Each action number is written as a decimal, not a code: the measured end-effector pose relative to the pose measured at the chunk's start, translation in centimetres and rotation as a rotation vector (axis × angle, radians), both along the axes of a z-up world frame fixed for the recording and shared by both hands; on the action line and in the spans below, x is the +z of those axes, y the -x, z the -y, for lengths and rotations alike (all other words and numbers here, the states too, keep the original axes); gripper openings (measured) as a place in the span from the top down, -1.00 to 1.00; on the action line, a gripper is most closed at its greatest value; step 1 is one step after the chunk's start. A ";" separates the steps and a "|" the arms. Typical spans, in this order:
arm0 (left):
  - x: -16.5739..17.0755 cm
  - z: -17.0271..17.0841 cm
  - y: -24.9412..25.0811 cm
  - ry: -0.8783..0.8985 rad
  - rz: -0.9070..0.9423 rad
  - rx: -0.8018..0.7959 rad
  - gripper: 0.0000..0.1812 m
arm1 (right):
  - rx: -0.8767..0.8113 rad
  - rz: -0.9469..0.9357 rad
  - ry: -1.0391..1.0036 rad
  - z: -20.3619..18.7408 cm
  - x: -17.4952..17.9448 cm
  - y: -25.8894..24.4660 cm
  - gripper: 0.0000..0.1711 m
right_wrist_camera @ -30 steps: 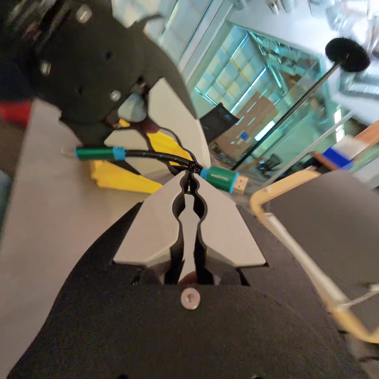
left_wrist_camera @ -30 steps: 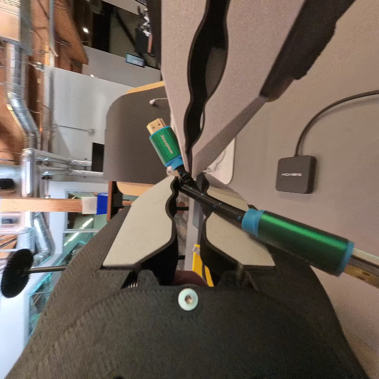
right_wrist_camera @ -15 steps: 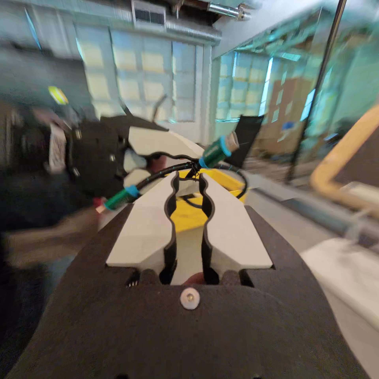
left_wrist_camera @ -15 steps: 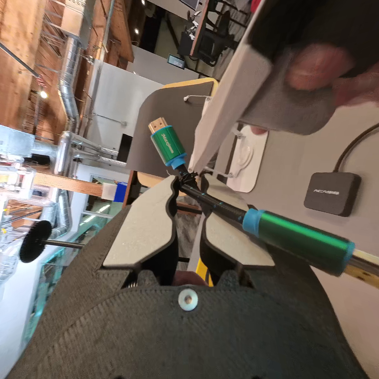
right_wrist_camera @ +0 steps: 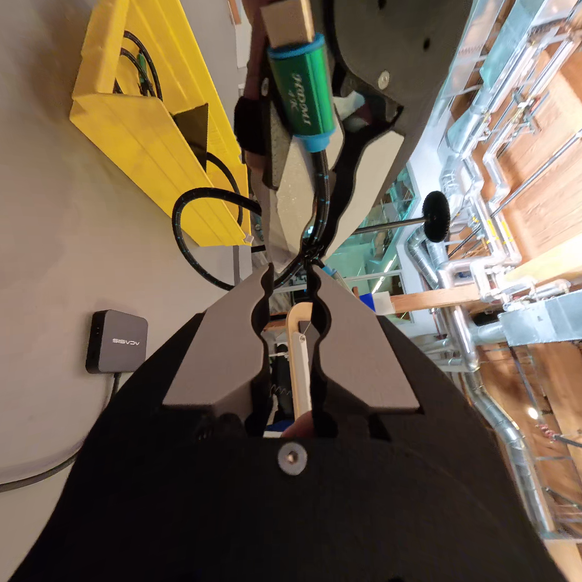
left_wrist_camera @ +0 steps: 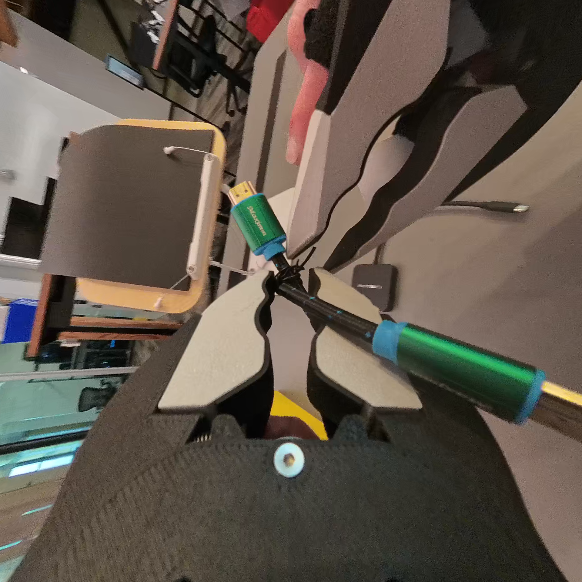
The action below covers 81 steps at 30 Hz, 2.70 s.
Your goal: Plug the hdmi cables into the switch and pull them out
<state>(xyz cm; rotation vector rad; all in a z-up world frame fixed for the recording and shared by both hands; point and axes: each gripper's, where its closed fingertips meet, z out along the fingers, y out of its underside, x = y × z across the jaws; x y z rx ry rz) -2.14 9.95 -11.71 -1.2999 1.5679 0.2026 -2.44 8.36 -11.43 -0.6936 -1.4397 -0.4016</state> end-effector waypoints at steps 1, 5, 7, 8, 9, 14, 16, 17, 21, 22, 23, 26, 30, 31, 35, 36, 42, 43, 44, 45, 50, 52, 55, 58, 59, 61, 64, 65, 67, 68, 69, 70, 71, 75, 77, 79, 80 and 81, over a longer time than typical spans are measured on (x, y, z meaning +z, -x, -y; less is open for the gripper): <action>-0.1 0.2 0.0 0.024 0.001 -0.009 0.78 | 0.014 0.006 -0.015 0.3 0.0 0.1 0.79; -0.3 0.9 0.2 0.118 0.015 -0.034 0.78 | 0.047 0.032 -0.038 1.1 0.0 0.3 0.80; -0.6 1.2 0.3 0.166 0.010 -0.043 0.78 | 0.056 0.051 -0.053 1.6 0.0 0.5 0.83; -0.7 1.3 0.5 0.181 0.004 -0.047 0.78 | 0.063 0.053 -0.058 1.9 0.0 0.7 0.87; -0.9 1.5 0.7 0.201 -0.011 -0.048 0.78 | 0.067 0.060 -0.057 2.1 0.0 0.8 0.86; -2.1 2.2 0.8 0.239 -0.077 -0.063 0.78 | 0.070 0.097 -0.034 2.1 -0.8 0.9 0.94; -2.5 2.2 0.9 0.236 -0.108 -0.057 0.78 | 0.071 0.115 -0.028 2.1 -1.1 1.0 0.94; -2.6 2.3 0.8 0.237 -0.111 -0.058 0.78 | 0.075 0.117 -0.025 2.2 -1.2 1.0 0.95; -2.8 2.5 0.8 0.260 -0.110 -0.066 0.78 | 0.082 0.135 -0.022 2.4 -1.3 1.1 1.00; -2.8 2.5 0.8 0.258 -0.114 -0.066 0.78 | 0.083 0.139 -0.008 2.5 -1.4 1.0 1.00; -2.9 2.5 0.8 0.256 -0.117 -0.066 0.78 | 0.083 0.137 0.004 2.5 -1.4 1.0 1.00; -2.5 2.3 0.7 0.235 -0.096 -0.060 0.78 | 0.071 0.086 0.074 2.1 -1.2 0.8 1.00; -1.6 1.7 0.7 0.205 -0.052 -0.045 0.78 | 0.054 -0.030 0.218 1.2 -0.9 0.6 1.00; -1.4 1.6 0.7 0.200 -0.040 -0.041 0.78 | 0.064 -0.071 0.275 1.2 -0.8 0.6 1.00; -0.5 0.8 0.8 0.161 0.012 -0.012 0.78 | 0.073 -0.130 0.383 0.9 -0.9 0.5 1.00; 0.0 0.3 1.0 0.139 0.033 0.007 0.78 | 0.087 -0.147 0.427 1.0 -1.0 0.6 1.00; -0.1 0.3 1.1 0.146 0.039 0.005 0.78 | 0.133 -0.302 0.429 1.2 1.6 0.2 1.00; -0.2 0.5 0.8 0.149 0.036 -0.003 0.78 | 0.133 -0.256 0.383 1.4 1.4 0.2 1.00; -0.4 0.6 0.7 0.156 0.028 -0.010 0.78 | 0.131 -0.199 0.324 1.7 1.1 0.3 1.00; -0.6 0.9 0.5 0.172 0.017 -0.018 0.78 | 0.117 -0.147 0.265 1.8 0.6 0.4 0.86; -1.4 1.9 0.4 0.244 -0.016 -0.053 0.78 | 0.086 0.031 0.126 2.3 -0.6 0.7 0.83; -1.6 2.1 0.5 0.258 -0.035 -0.053 0.78 | 0.085 0.074 0.078 2.6 -0.7 0.8 0.85; -2.3 2.9 0.8 0.301 -0.082 -0.083 0.78 | 0.105 0.140 0.060 3.3 -1.2 1.0 0.88; -3.0 3.8 1.0 0.340 -0.136 -0.111 0.79 | 0.108 0.196 0.045 3.8 -1.7 1.1 0.94; -3.3 4.2 1.0 0.358 -0.149 -0.126 0.78 | 0.109 0.213 0.042 3.9 -1.8 1.1 0.95; -3.8 4.7 1.1 0.385 -0.175 -0.141 0.78 | 0.117 0.240 0.041 4.3 -2.2 1.4 0.96; -4.1 4.9 1.1 0.402 -0.180 -0.149 0.78 | 0.128 0.242 0.045 4.5 -2.3 1.5 0.99; -4.0 4.9 1.1 0.409 -0.169 -0.150 0.78 | 0.128 0.242 0.050 4.5 -2.4 1.4 1.00; -3.9 5.0 1.0 0.423 -0.152 -0.163 0.78 | 0.131 0.222 0.087 4.6 -2.2 1.3 1.00; -3.7 5.0 0.9 0.420 -0.144 -0.163 0.78 | 0.133 0.195 0.130 4.6 -2.1 1.3 1.00; -3.5 4.9 0.9 0.408 -0.139 -0.158 0.78 | 0.133 0.156 0.178 4.4 -1.9 1.3 1.00; -3.2 4.6 0.8 0.381 -0.132 -0.149 0.78 | 0.133 0.109 0.228 4.2 -1.6 1.2 1.00; -2.9 4.4 0.8 0.362 -0.122 -0.142 0.78 | 0.140 0.055 0.282 4.1 -1.3 1.2 1.00; -1.5 3.5 0.8 0.278 -0.087 -0.103 0.78 | 0.179 -0.166 0.521 3.4 -0.2 1.1 1.00; -1.1 2.7 1.0 0.230 -0.079 -0.072 0.78 | 0.207 -0.268 0.635 3.2 0.2 1.3 1.00; -0.6 1.9 1.2 0.184 -0.064 -0.037 0.78 | 0.239 -0.383 0.774 3.1 0.7 1.5 1.00; -0.5 1.7 1.2 0.182 -0.050 -0.034 0.78 | 0.237 -0.414 0.807 2.9 0.7 1.5 1.00; -0.4 1.6 1.3 0.178 -0.044 -0.029 0.78 | 0.242 -0.418 0.818 2.8 0.6 1.6 1.00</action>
